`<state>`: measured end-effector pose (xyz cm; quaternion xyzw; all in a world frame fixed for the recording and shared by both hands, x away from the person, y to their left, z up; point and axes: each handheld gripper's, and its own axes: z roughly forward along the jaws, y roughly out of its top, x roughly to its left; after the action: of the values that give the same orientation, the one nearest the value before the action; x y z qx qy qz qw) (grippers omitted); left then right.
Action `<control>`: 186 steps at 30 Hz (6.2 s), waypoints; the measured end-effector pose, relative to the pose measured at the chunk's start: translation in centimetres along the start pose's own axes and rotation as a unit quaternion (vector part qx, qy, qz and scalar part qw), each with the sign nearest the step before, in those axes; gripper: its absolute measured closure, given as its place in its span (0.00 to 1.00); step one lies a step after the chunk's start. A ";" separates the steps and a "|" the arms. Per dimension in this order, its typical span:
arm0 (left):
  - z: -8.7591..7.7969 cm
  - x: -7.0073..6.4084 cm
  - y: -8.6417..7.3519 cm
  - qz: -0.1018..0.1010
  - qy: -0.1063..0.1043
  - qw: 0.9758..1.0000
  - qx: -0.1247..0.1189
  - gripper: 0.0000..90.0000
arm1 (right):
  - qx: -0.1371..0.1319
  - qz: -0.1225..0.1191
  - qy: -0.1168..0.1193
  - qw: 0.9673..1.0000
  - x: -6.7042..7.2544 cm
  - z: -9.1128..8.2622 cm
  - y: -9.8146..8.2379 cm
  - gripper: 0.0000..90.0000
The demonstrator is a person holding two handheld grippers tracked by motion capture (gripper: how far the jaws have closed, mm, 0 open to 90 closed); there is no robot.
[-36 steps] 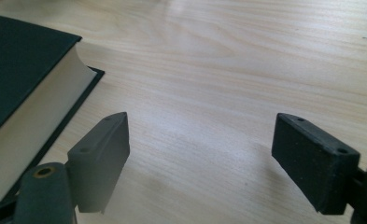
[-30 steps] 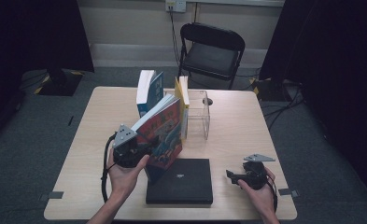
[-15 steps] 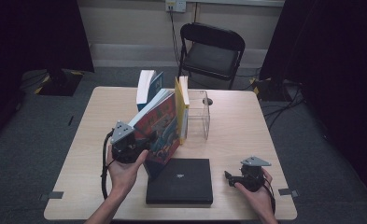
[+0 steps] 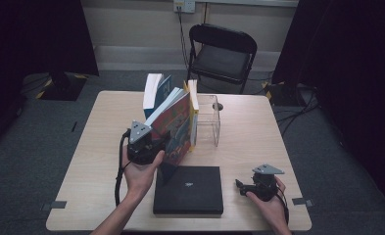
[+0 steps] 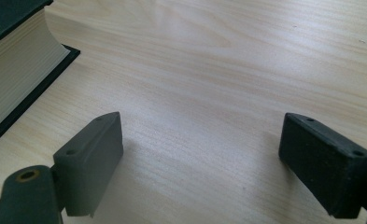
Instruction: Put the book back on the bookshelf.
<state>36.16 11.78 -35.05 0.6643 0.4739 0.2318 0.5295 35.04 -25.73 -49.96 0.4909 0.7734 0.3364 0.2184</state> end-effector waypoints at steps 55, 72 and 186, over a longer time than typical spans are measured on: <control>6.8 -0.1 1.3 -0.002 0.101 0.995 -0.002 0.83 | 0.000 -0.006 0.008 1.000 0.4 0.1 0.1 0.15; 8.6 -0.2 -1.0 0.010 0.103 0.995 -0.013 0.82 | 0.000 -0.007 0.008 1.000 0.4 0.1 0.1 0.15; 12.3 1.0 14.2 -0.038 0.104 0.934 0.339 0.82 | 0.001 -0.017 0.020 1.000 0.9 0.4 0.4 0.15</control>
<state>52.01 6.83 -26.25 0.7581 0.6014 0.1053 0.2290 35.15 -24.67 -49.96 0.4711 0.7860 0.3418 0.2084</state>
